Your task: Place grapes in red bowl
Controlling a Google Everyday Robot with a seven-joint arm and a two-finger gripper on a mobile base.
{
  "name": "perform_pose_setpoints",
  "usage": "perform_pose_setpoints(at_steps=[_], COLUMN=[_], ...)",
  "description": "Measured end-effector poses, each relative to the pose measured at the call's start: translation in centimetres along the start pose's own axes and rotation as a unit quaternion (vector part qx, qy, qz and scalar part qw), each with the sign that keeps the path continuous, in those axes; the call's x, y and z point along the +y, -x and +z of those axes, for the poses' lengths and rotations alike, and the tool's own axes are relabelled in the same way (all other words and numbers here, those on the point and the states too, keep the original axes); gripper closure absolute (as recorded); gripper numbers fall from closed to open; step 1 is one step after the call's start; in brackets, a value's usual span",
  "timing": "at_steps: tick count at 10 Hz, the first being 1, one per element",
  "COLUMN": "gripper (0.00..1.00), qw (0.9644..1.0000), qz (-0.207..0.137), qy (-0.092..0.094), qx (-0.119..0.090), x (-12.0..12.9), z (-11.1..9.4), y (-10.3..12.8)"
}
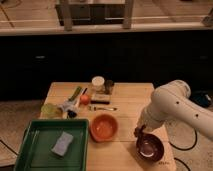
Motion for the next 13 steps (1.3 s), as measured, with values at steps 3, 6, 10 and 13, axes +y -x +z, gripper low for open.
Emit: perform_pose_setpoints(at_steps=[3,6,10,13], gripper=[0.96,0.96,0.96,0.96], qw=[0.9999,0.9997,0.999,0.9988], qz=[-0.011,-0.024,-0.042,-0.045], qy=[0.001,0.006,0.009,0.006], qx=[-0.004,-0.009,-0.013,-0.018], x=[0.8,1.2,1.3,1.2], z=[0.0,0.7,0.5,1.0], y=[-0.4,0.7,0.5,1.0])
